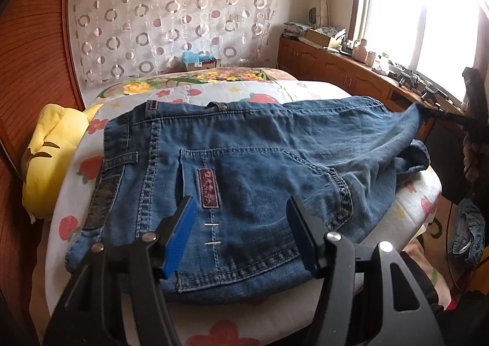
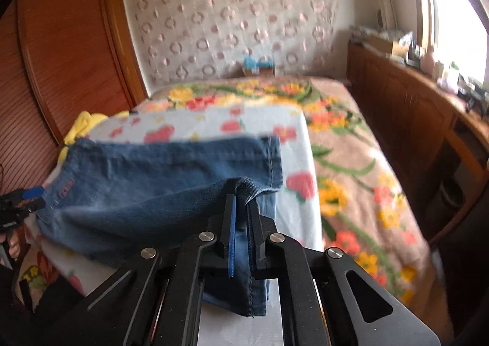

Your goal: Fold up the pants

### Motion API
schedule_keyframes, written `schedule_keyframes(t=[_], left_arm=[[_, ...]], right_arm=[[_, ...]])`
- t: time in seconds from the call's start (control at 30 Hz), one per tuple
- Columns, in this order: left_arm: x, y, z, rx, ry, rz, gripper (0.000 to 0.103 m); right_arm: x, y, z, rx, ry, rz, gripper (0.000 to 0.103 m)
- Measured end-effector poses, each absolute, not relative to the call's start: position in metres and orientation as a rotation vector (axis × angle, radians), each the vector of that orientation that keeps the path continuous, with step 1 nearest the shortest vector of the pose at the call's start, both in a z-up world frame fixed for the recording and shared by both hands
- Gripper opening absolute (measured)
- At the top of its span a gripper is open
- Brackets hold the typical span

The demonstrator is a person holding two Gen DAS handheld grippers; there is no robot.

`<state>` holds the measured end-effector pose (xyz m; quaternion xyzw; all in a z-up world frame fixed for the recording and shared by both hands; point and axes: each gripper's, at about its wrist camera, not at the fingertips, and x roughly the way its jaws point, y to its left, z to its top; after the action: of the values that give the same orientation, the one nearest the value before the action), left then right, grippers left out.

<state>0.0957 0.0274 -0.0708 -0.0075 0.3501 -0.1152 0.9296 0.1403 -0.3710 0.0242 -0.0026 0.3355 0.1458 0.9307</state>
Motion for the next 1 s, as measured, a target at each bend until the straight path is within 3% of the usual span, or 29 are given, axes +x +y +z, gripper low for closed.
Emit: schedule_keyframes(t=[0.2,0.4,0.53,1.0], left_arm=[[0.090,0.030,-0.060,-0.015,0.691,-0.233,0.060],[0.090,0.034,-0.063,-0.015,0.693,-0.223,0.060],[0.091,0.035,-0.067,-0.015,0.704,-0.213,0.060],[0.105,0.002,-0.075,-0.037,0.696,-0.200,0.060]], right_arm=[[0.121,-0.355,0.085,-0.069,0.569,0.284,0.003],[0.128,-0.355,0.062,-0.134,0.668,0.178,0.007],[0.123,-0.362,0.025,-0.123,0.725,0.159,0.050],[0.098,-0.364,0.001,0.018,0.714,0.198,0.053]])
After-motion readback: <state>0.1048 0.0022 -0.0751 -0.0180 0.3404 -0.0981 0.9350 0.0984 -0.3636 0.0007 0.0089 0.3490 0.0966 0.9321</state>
